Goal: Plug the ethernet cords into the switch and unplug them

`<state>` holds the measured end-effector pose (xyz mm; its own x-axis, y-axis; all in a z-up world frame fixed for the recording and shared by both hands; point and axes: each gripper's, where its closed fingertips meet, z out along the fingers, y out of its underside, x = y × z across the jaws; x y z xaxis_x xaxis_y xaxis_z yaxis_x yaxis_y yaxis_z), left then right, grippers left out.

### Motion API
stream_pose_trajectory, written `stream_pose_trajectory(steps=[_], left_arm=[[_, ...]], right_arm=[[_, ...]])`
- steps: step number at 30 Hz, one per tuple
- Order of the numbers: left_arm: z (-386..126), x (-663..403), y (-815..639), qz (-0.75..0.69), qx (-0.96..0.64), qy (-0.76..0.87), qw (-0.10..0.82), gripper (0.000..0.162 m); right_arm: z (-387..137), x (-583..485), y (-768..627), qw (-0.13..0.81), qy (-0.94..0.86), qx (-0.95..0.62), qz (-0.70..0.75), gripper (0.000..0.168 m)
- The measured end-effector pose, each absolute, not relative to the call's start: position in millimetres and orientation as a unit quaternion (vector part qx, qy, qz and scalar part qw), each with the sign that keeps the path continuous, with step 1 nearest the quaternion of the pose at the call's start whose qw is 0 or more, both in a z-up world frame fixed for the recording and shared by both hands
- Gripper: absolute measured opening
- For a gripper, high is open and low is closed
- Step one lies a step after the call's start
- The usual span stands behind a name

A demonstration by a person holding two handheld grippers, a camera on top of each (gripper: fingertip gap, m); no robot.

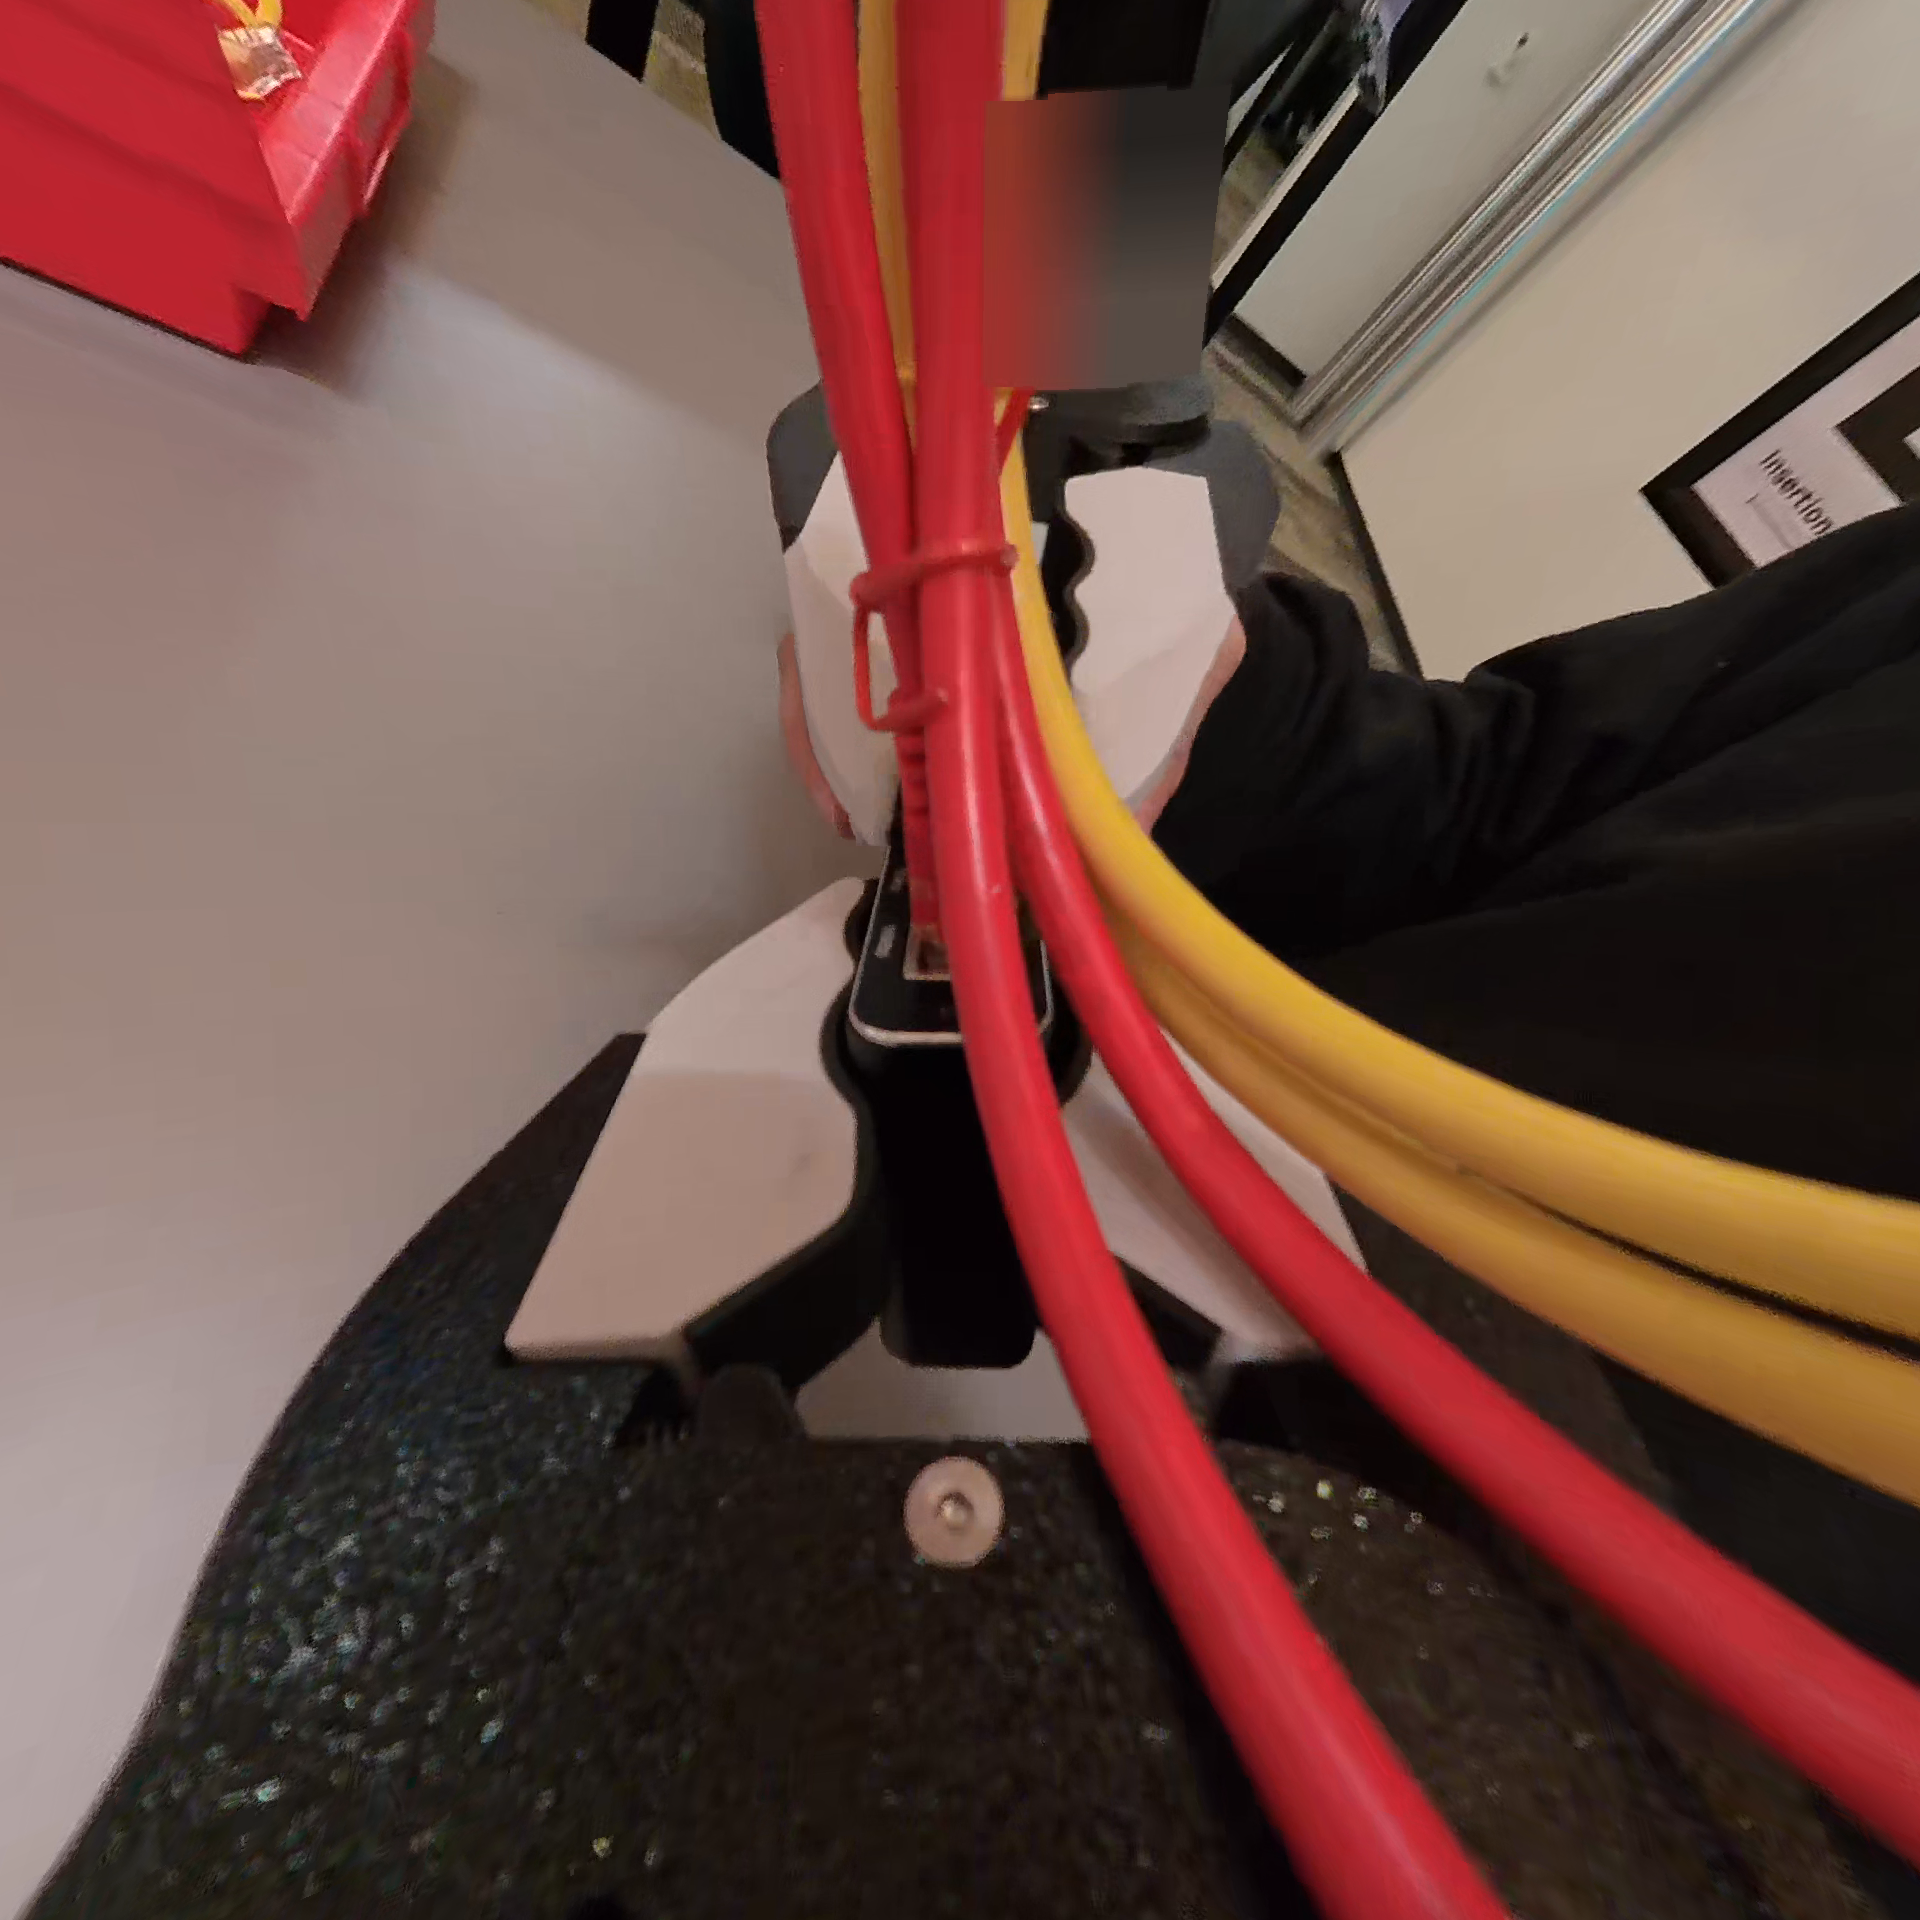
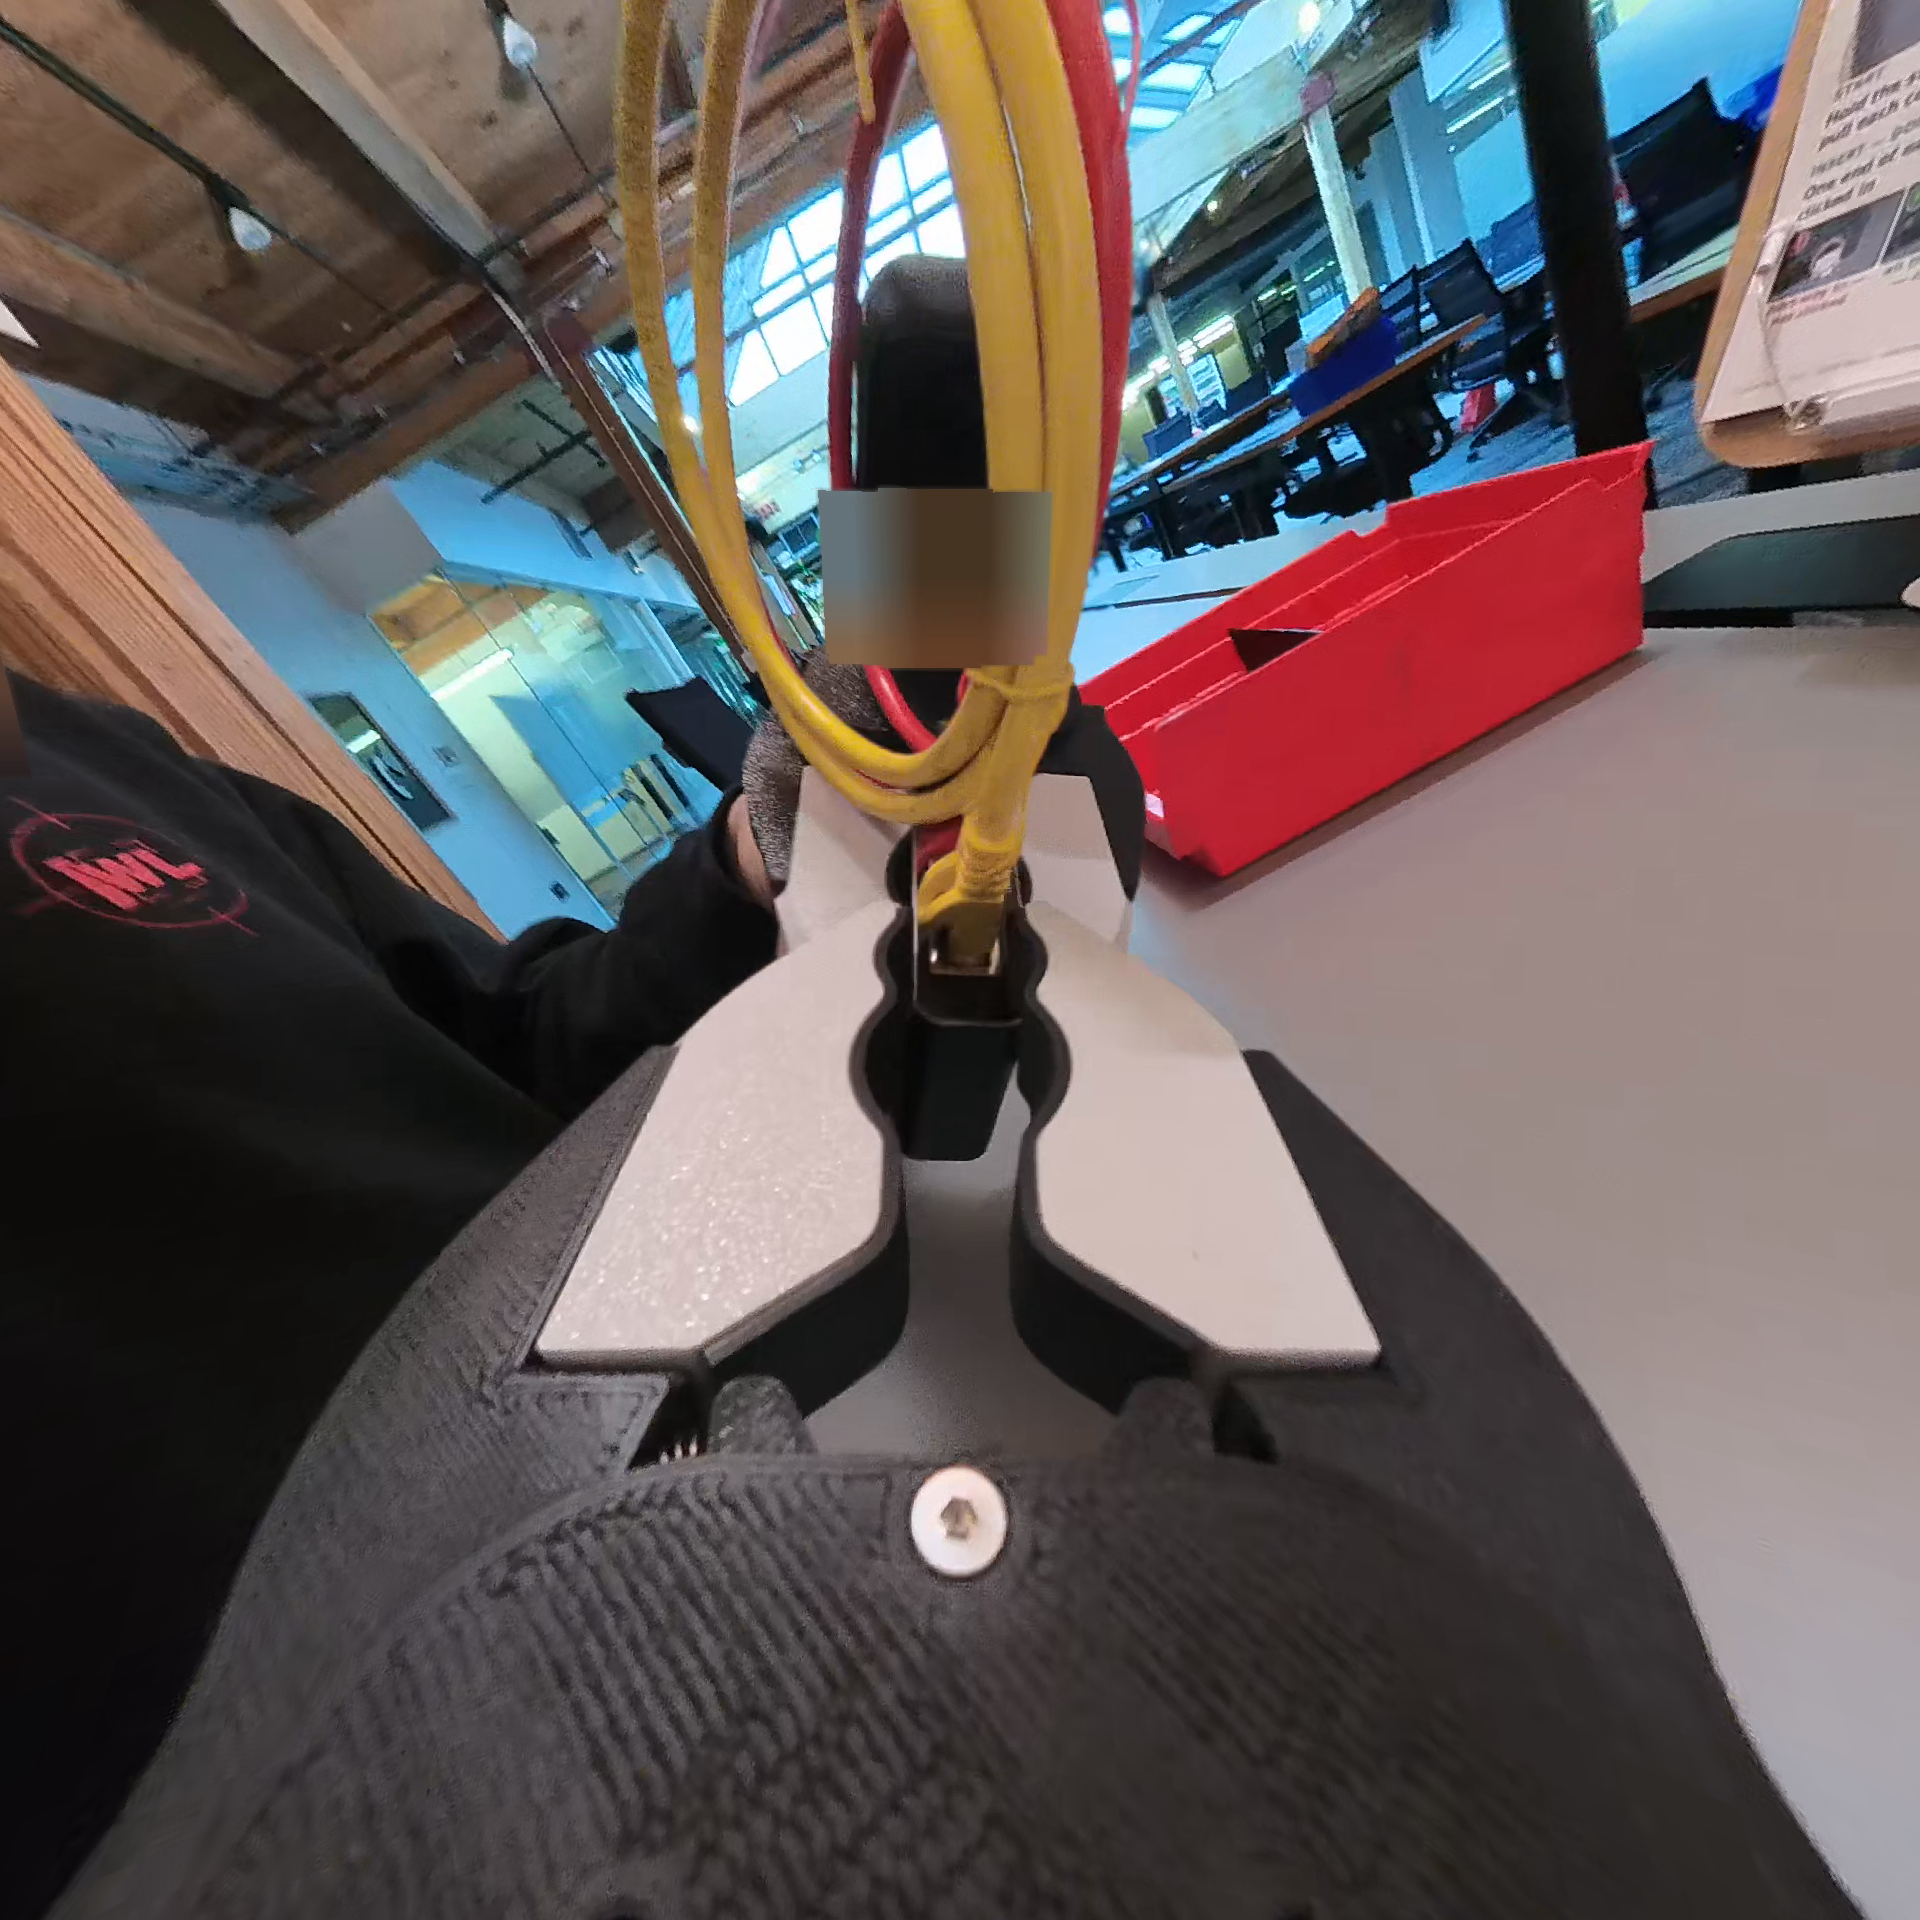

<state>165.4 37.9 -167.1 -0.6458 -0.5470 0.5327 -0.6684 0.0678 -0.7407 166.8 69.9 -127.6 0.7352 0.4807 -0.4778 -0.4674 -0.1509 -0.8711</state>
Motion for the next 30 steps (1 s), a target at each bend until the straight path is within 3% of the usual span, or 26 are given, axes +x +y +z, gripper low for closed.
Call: stream_pose_trajectory(steps=[1,30], left_arm=[[-167.6,165.2,37.4,0.535,0.419,-0.732,0.054,0.03],[-174.3,160.1,37.3,0.496,0.393,-0.774,0.025,0.03]], right_arm=[[-127.6,166.1,70.3,0.653,-0.012,-0.669,0.355,0.016],[-133.7,159.9,64.7,0.65,-0.025,-0.698,0.299,0.015]])
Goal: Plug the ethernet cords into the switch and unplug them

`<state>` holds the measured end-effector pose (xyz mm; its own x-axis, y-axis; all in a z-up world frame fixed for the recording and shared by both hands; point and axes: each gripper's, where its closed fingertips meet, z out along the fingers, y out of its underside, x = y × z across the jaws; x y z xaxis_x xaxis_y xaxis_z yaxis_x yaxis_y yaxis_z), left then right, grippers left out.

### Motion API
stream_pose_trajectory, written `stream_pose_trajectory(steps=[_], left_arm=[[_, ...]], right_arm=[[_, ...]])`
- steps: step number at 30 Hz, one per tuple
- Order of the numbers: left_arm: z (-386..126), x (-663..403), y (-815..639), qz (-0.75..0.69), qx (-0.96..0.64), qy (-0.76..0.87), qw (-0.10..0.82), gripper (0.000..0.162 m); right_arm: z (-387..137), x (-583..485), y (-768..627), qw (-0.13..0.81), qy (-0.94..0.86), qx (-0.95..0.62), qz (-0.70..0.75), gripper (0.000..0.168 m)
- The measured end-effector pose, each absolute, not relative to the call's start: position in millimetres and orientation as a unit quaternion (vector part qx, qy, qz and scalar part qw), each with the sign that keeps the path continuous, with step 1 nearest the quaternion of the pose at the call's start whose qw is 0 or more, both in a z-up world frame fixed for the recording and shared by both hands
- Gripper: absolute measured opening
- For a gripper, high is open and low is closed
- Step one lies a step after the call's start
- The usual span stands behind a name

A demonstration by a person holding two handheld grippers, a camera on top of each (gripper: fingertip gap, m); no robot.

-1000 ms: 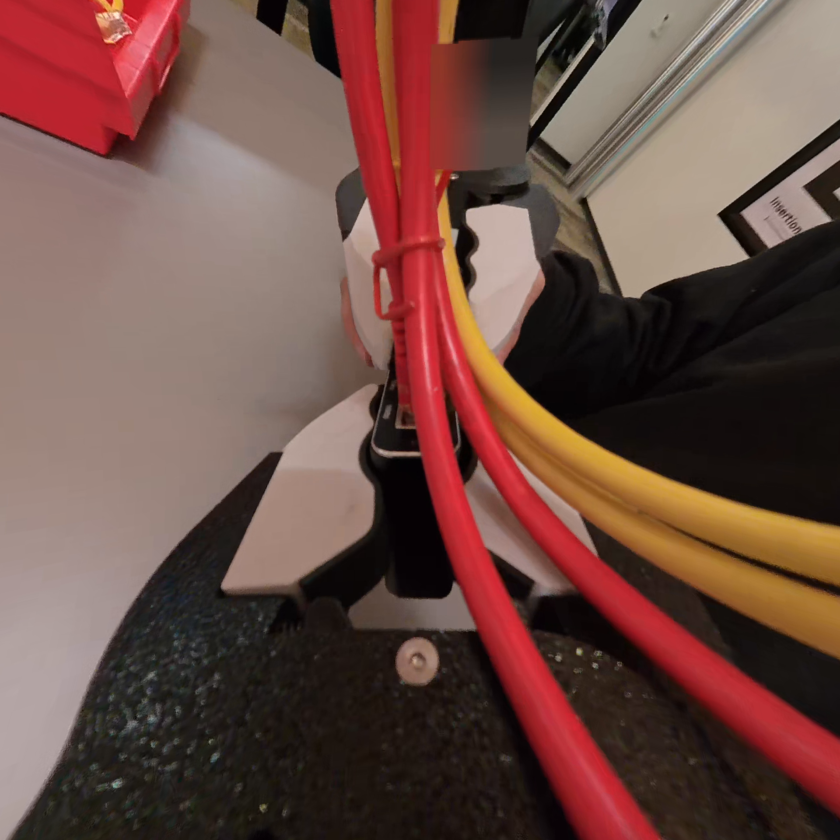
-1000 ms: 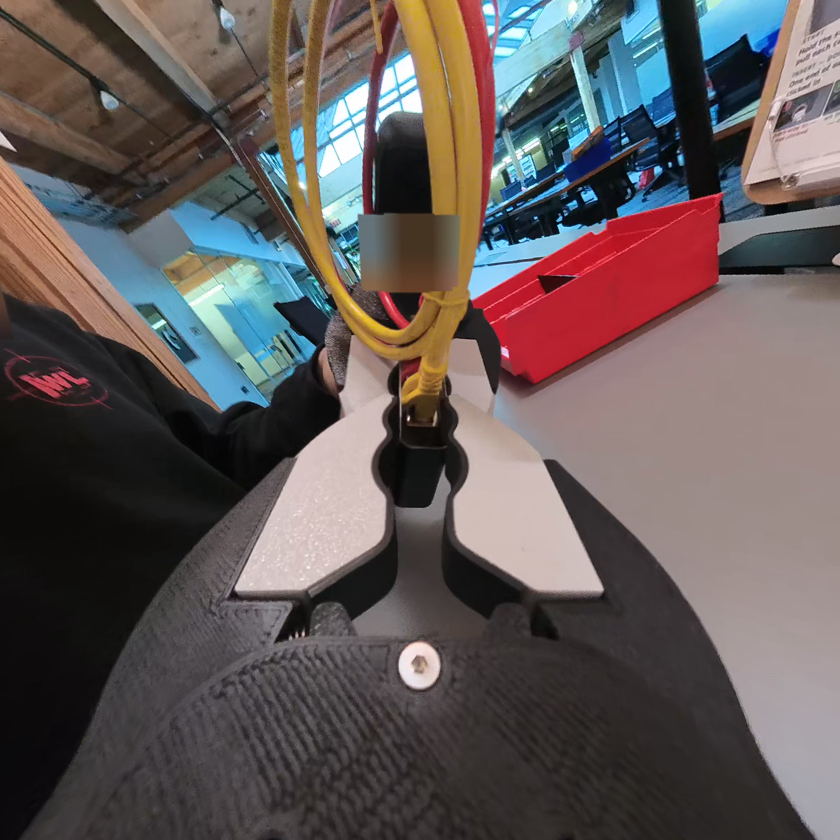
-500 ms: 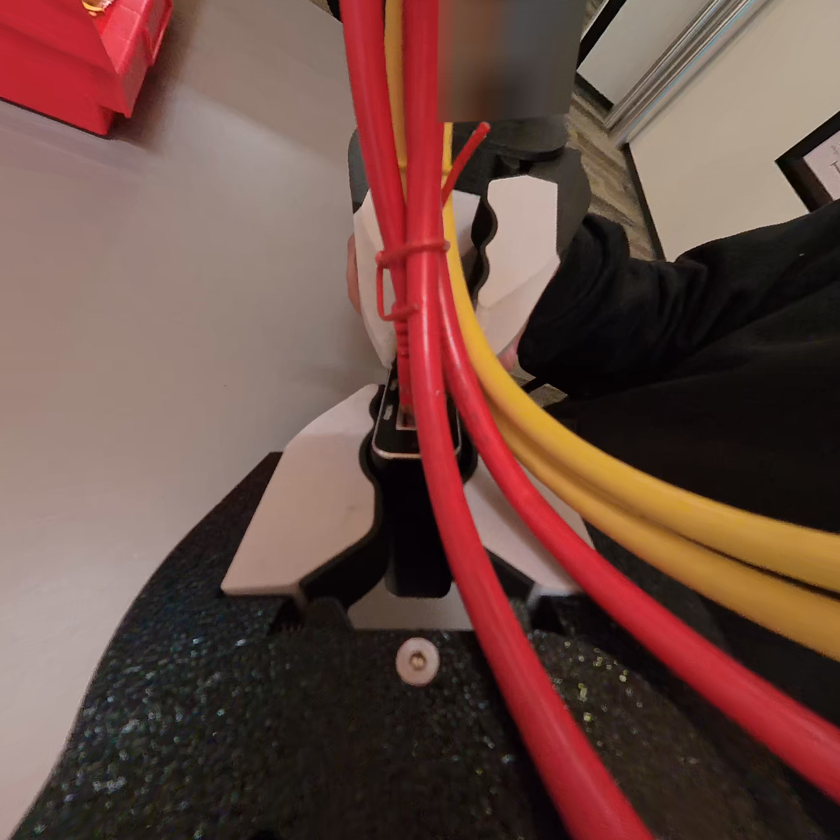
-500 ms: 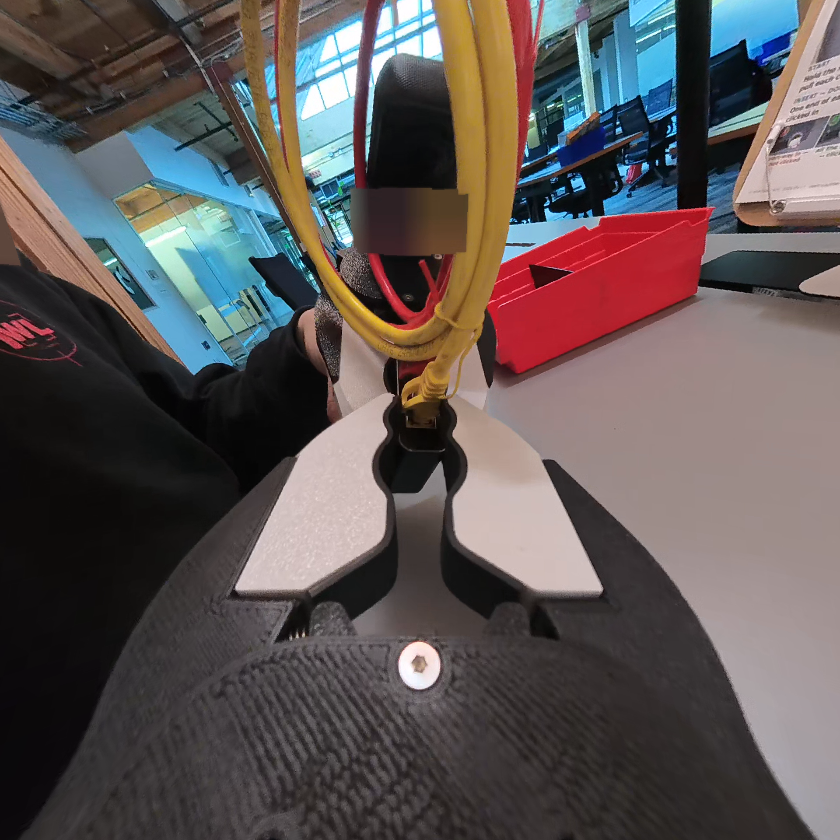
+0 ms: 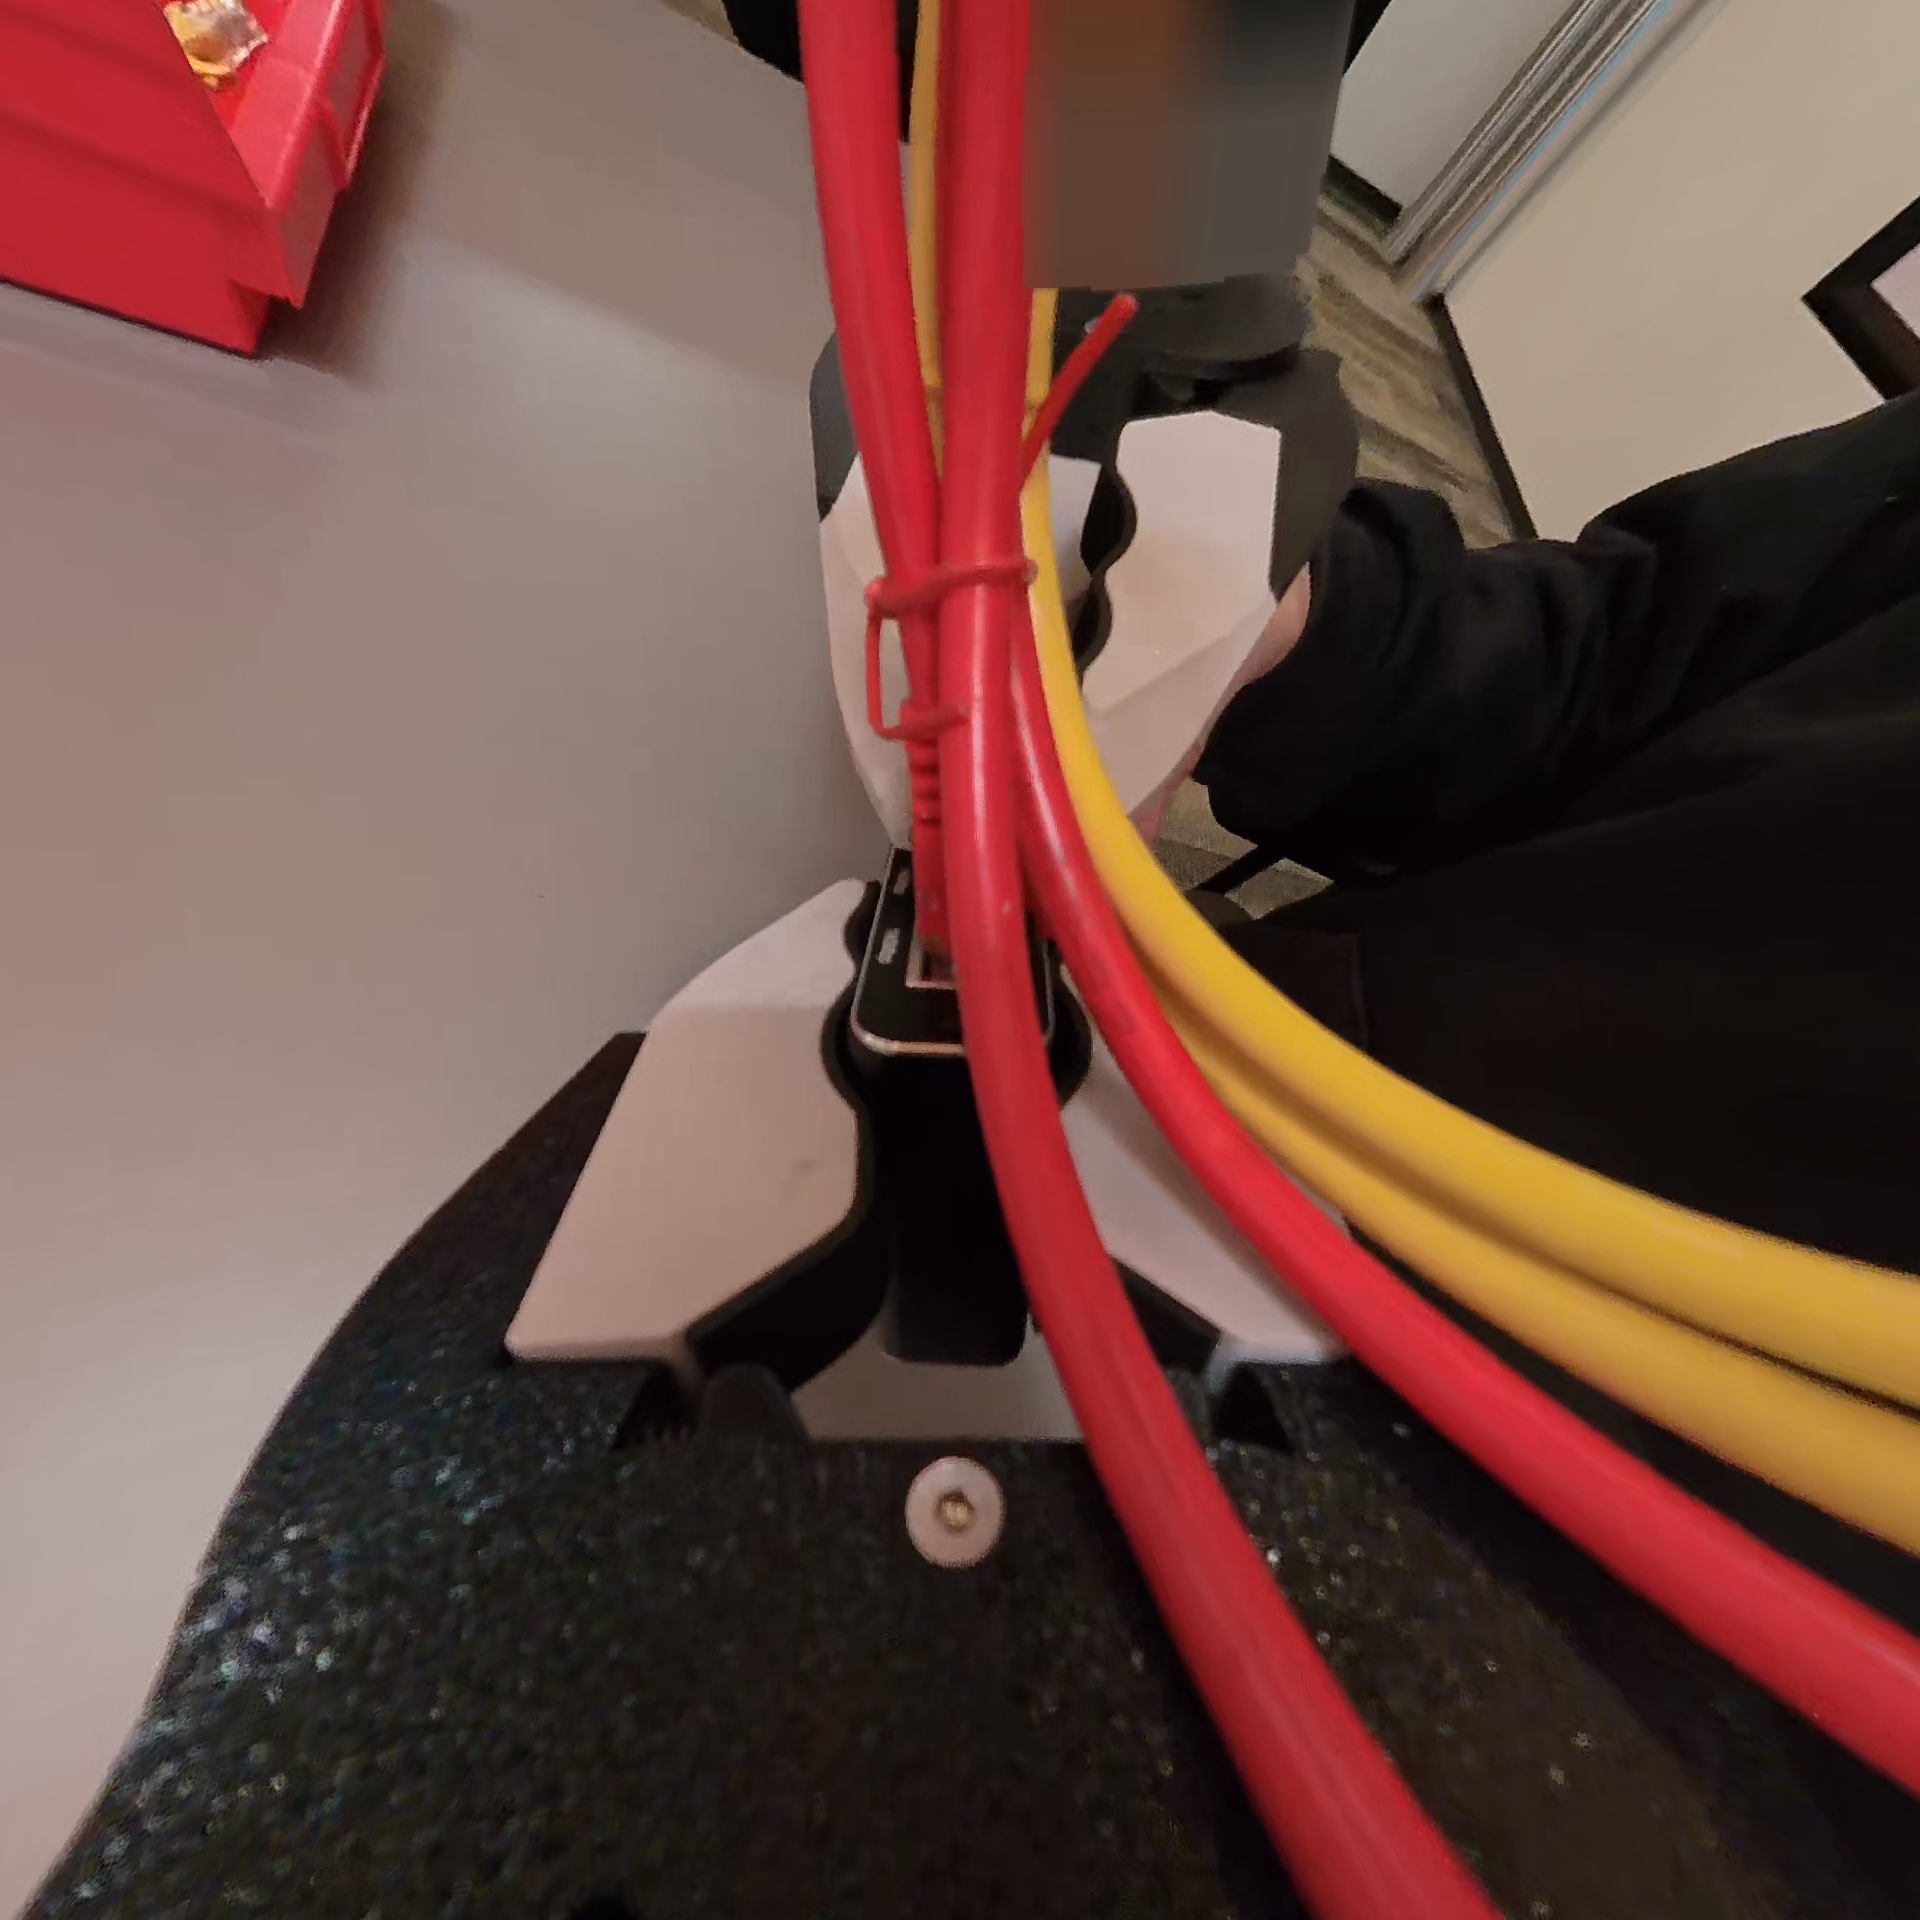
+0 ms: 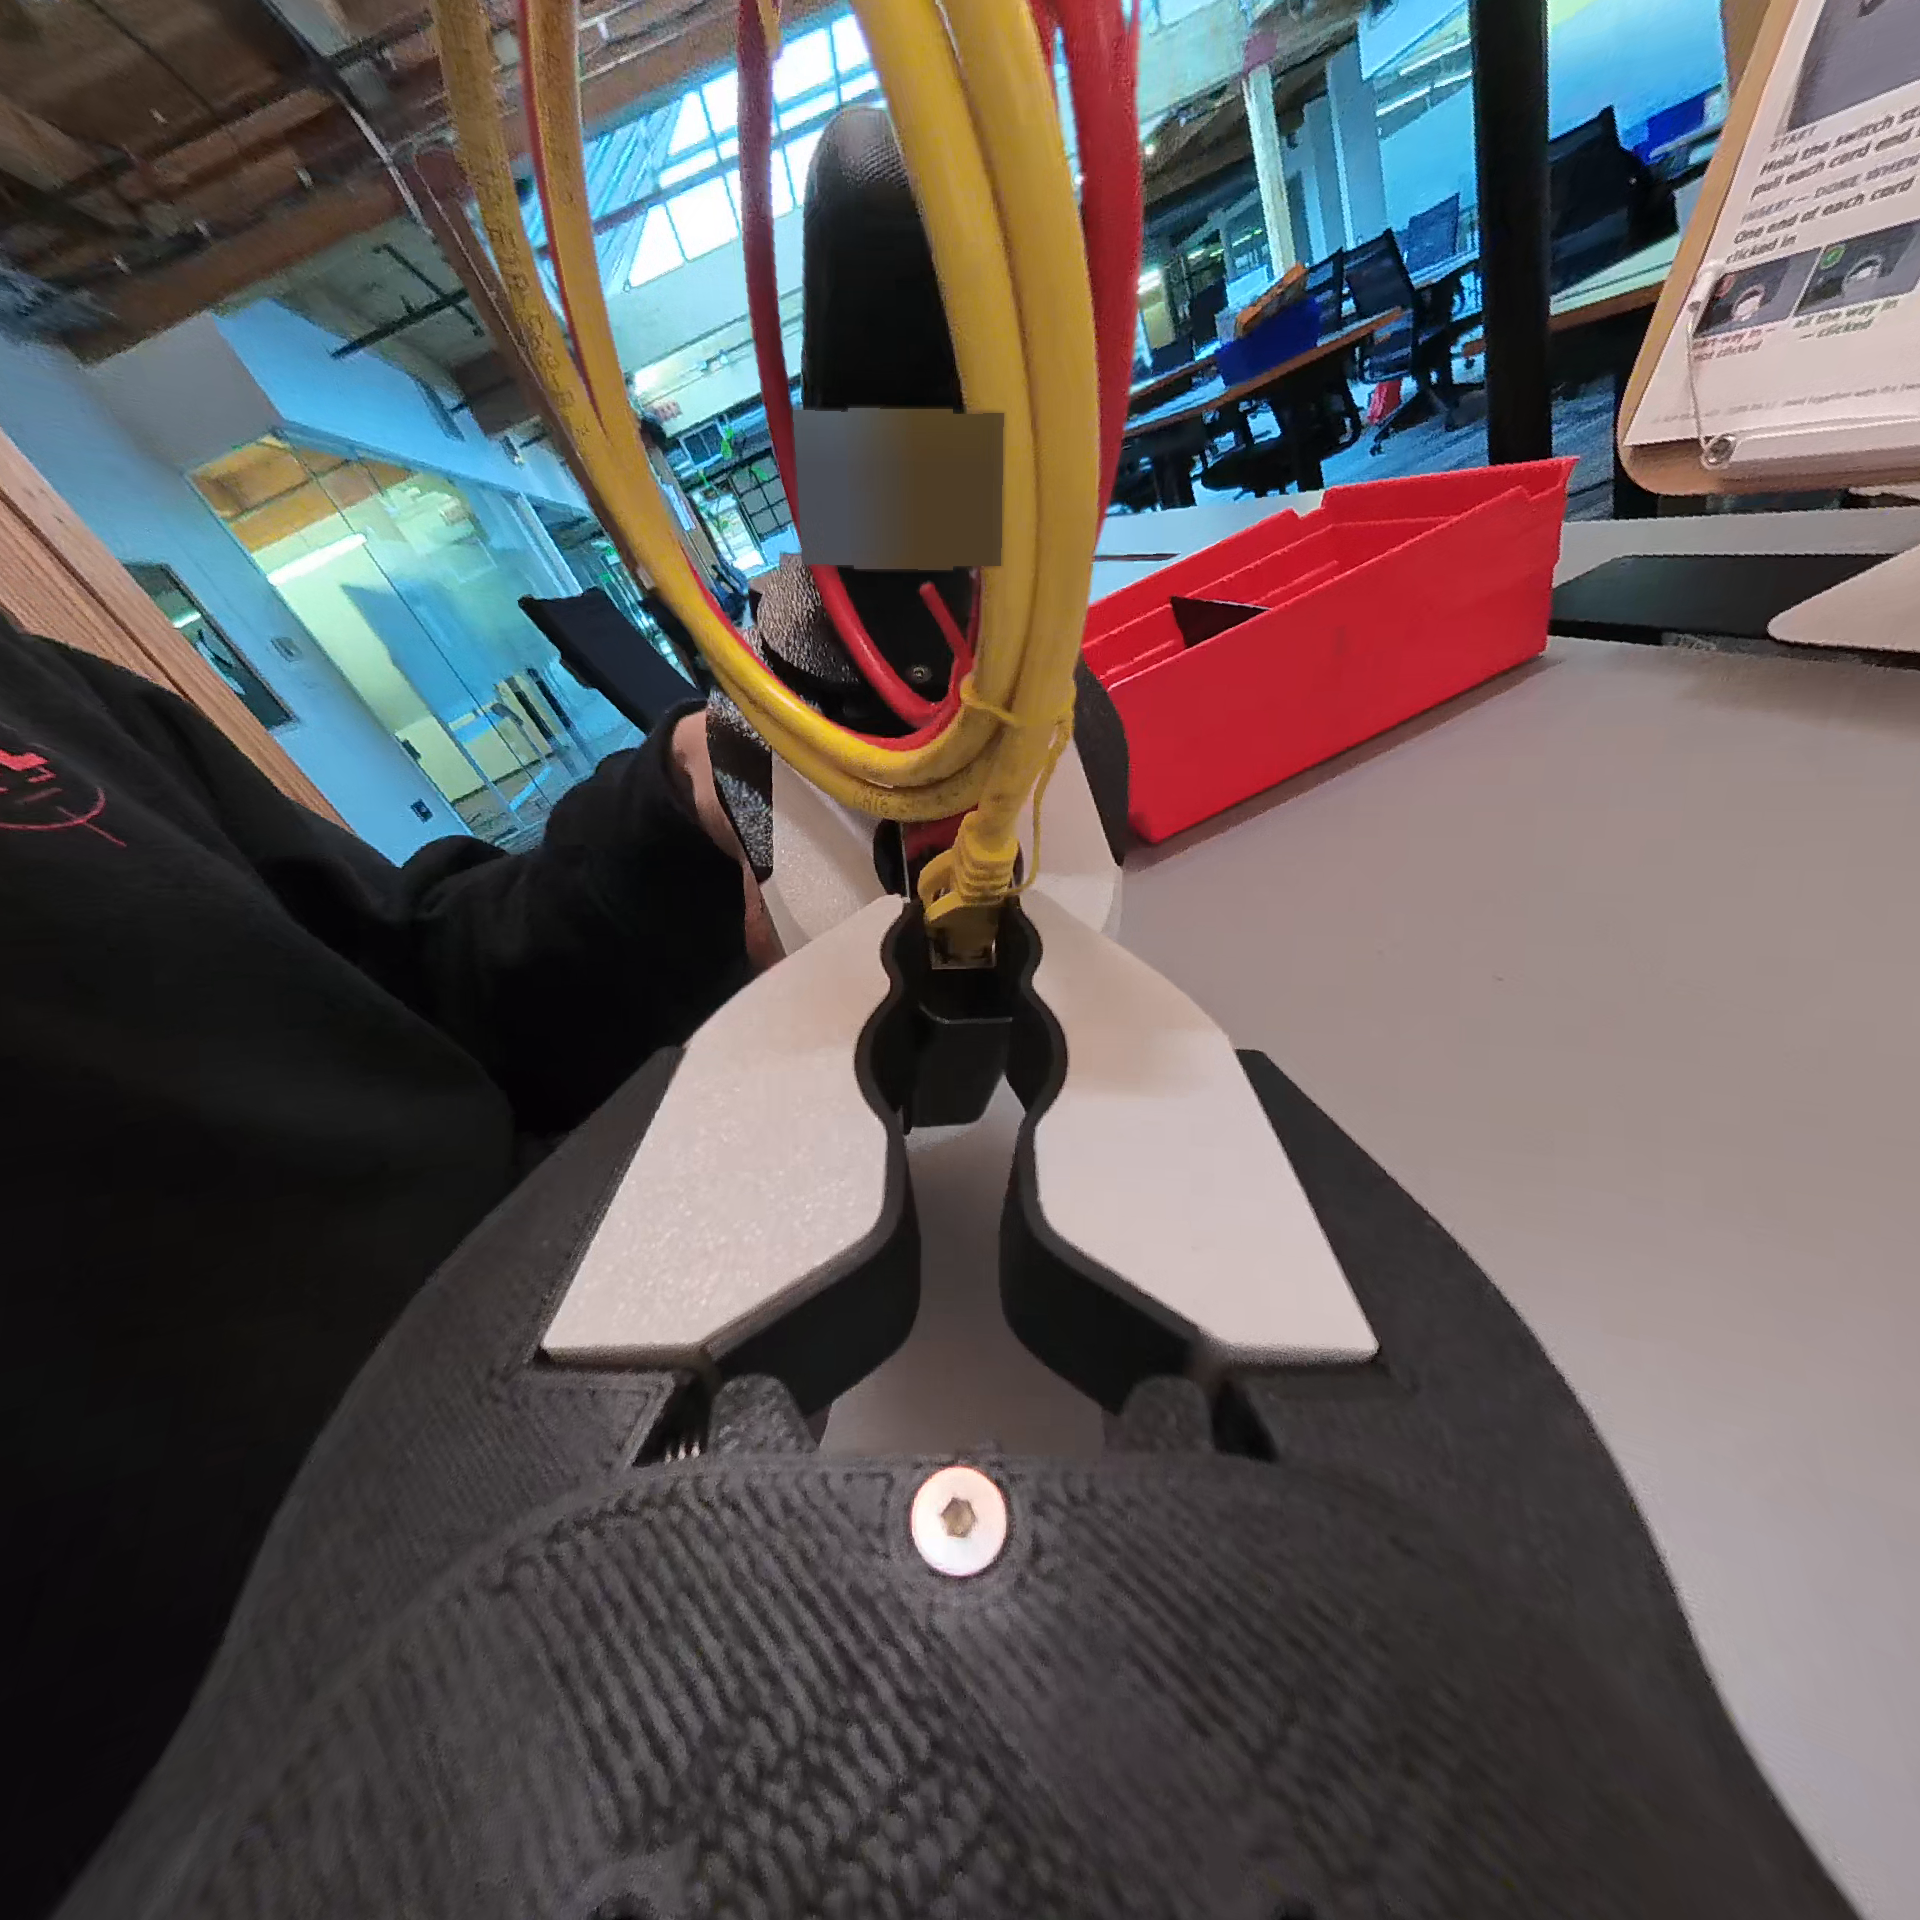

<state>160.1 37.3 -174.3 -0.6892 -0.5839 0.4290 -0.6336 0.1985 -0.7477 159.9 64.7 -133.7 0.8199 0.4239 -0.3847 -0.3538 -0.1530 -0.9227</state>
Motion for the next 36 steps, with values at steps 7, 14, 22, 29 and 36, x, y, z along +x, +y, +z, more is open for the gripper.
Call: stream_pose_trajectory(steps=[7,14,22,29,36], left_arm=[[-174,171,38,0.524,0.417,-0.742,0.02,0.029],[-180,169,42,0.514,0.399,-0.759,0.026,0.027],[-187,177,46,0.508,0.412,-0.756,0.003,0.028],[-189,177,44,0.522,0.427,-0.738,0.018,0.028],[-176,174,36,0.603,0.412,-0.68,0.066,0.028]], right_arm=[[-134,168,68,0.655,-0.007,-0.697,0.292,0.014],[-138,168,71,0.649,-0.004,-0.708,0.279,0.014],[-141,177,75,0.663,0.074,-0.644,0.375,0.014],[-147,177,76,0.65,0.038,-0.691,0.315,0.014],[-139,174,76,0.661,0.017,-0.68,0.317,0.014]])
